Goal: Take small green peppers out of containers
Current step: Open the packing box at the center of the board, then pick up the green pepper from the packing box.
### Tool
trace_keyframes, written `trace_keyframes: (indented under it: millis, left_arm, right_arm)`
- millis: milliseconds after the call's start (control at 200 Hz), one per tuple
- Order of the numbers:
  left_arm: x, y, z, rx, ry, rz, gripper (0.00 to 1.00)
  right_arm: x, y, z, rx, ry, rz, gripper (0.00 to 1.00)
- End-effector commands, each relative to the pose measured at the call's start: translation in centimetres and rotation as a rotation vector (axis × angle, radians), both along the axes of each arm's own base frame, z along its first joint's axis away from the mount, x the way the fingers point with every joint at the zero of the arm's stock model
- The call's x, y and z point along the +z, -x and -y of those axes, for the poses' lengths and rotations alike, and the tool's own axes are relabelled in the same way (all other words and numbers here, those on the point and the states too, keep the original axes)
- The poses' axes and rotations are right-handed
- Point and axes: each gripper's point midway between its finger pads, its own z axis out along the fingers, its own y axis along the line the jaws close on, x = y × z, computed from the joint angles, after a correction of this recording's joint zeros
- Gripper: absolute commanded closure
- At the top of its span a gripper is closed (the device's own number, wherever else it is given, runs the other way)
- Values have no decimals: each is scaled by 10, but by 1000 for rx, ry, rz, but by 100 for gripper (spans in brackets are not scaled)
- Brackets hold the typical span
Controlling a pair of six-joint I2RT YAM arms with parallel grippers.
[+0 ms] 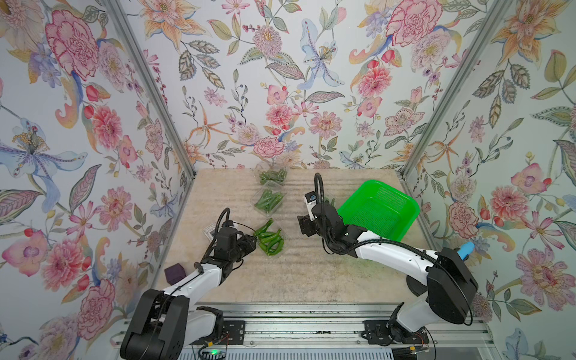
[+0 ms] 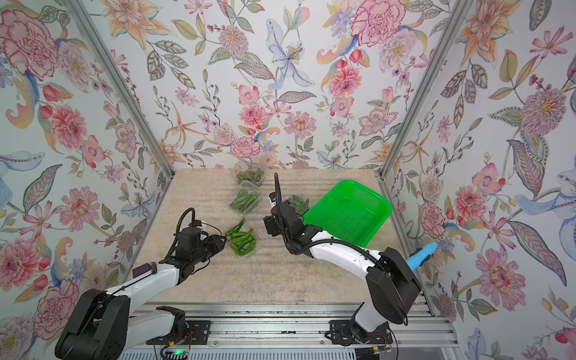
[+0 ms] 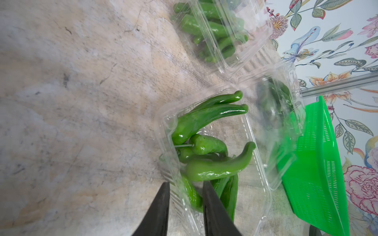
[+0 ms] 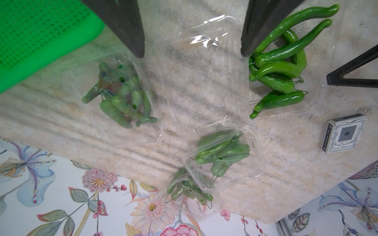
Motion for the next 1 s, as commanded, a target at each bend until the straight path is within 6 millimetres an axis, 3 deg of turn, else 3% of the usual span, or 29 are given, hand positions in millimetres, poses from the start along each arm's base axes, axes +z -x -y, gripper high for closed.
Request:
trace_keyframes:
  millis: [0, 115, 230, 470, 560, 706, 996]
  left_arm:
    - [3, 2, -12, 41, -33, 7, 65]
    - [10, 5, -17, 58, -42, 25, 64]
    - [18, 8, -21, 75, -46, 55, 64]
    - [29, 10, -25, 90, -45, 114, 62]
    - [29, 11, -26, 91, -48, 117, 62]
    - [25, 11, -24, 81, -43, 111, 62]
    - [23, 8, -22, 70, -33, 115, 61]
  right_arm:
    - [-5, 17, -5, 50, -34, -98, 27]
    - [-6, 33, -33, 140, -132, -259, 32]
    - [-7, 45, -63, 212, -220, -375, 44]
    - [-30, 41, -100, 209, -318, -537, 59]
    - [-48, 38, -107, 178, -342, -591, 65]
    - [-73, 31, -111, 110, -394, -648, 67]
    - [-95, 22, -121, 38, -476, -709, 62]
